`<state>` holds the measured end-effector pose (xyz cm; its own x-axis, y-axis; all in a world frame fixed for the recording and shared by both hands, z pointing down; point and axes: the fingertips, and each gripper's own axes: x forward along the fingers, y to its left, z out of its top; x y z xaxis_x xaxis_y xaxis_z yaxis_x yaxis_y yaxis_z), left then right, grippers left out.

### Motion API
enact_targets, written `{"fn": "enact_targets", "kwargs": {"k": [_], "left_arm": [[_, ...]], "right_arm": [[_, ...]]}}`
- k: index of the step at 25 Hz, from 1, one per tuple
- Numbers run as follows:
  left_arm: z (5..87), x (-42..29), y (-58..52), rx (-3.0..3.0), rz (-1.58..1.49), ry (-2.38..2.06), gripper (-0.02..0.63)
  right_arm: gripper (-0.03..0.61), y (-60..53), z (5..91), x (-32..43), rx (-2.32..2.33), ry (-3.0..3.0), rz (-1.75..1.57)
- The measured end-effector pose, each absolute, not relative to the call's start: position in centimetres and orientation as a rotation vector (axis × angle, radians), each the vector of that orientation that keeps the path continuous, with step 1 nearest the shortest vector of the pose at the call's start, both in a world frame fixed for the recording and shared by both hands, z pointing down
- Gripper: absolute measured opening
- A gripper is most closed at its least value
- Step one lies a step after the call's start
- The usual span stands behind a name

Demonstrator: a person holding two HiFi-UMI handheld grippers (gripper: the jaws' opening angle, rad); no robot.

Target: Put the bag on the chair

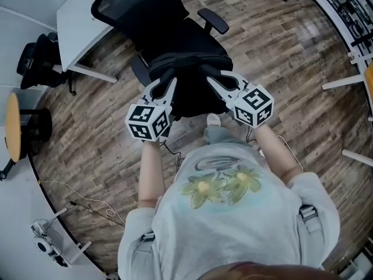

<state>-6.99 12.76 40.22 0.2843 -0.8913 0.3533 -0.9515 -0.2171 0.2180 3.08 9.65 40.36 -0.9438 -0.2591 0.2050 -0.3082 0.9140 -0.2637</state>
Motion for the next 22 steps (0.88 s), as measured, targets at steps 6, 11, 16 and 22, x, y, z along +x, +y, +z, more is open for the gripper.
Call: {"fn": "enact_targets", "kwargs": {"k": [6,11,16,22], "left_arm": [[38.6,-9.1,8.1,2.181,0.138,-1.699,0.060],[37.1,-10.8,4.4,2.176,0.083,-1.742,0.061],[36.6,-11.4,2.2,2.202,0.132,-1.741,0.061],[36.5,-13.1,-0.5,2.218,0.087,-1.691,0.061]], "right_arm": [[0.046,5.7,39.0,1.3,0.428,-2.941,0.425],[0.048,3.0,37.5,-0.1,0.430,-2.948,0.403],[0.048,1.0,36.9,-0.9,0.462,-2.961,0.432],[0.049,-0.7,36.9,-2.7,0.526,-2.937,0.433]]}}
